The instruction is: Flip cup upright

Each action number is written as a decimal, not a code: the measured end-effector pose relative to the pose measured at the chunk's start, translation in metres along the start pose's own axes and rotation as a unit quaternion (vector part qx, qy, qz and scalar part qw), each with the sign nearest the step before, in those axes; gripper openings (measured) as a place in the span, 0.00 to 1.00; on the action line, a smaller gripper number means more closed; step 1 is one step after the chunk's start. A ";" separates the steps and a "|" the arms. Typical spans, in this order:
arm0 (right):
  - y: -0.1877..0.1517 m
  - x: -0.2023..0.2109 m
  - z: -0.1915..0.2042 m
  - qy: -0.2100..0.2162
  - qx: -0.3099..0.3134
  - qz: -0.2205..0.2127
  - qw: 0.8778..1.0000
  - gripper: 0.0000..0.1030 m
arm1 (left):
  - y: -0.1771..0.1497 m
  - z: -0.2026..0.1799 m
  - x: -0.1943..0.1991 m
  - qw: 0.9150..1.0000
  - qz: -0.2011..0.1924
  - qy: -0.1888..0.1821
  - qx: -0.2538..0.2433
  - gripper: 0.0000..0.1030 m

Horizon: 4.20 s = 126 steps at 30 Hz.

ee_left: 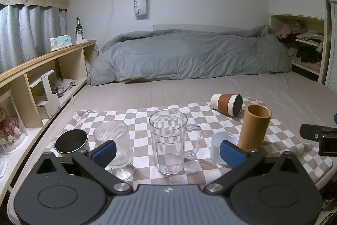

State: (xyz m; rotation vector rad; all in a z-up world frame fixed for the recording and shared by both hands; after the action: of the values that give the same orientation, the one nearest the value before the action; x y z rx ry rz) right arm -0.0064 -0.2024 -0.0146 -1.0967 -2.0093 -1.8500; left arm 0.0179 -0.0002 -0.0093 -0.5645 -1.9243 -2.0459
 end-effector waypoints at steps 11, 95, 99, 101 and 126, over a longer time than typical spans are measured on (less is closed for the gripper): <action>0.000 0.000 0.000 0.000 0.000 -0.002 1.000 1.00 | 0.000 0.000 0.000 1.000 0.000 -0.001 0.001 1.00; 0.000 0.002 0.000 -0.001 0.000 -0.002 1.000 1.00 | 0.000 0.000 0.000 1.000 -0.001 0.000 0.001 1.00; 0.000 0.001 0.000 0.002 0.002 0.000 1.000 1.00 | 0.000 -0.001 -0.001 1.000 -0.004 0.000 0.002 1.00; 0.000 -0.001 -0.001 0.002 0.001 0.003 1.000 1.00 | 0.002 -0.003 -0.004 1.000 -0.002 0.001 0.004 1.00; 0.088 -0.164 -0.041 0.035 0.031 -0.020 0.999 1.00 | 0.032 -0.051 -0.117 0.994 0.009 -0.109 0.011 1.00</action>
State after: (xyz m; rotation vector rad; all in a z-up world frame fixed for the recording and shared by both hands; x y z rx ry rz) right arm 0.1514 -0.3073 -0.0365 -0.9688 -2.0483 -1.8056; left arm 0.1308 -0.0607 -0.0368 -0.8265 -2.0490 -2.0220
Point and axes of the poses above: each gripper's, at about its wrist camera, not at the fingertips, and x roughly against the way its jaws point, z to its left, y to its top, the point moved 2 cm from there along -x, roughly the way its jaws point, and after that the axes turned 4 degrees about -y, right-handed, at the moved point
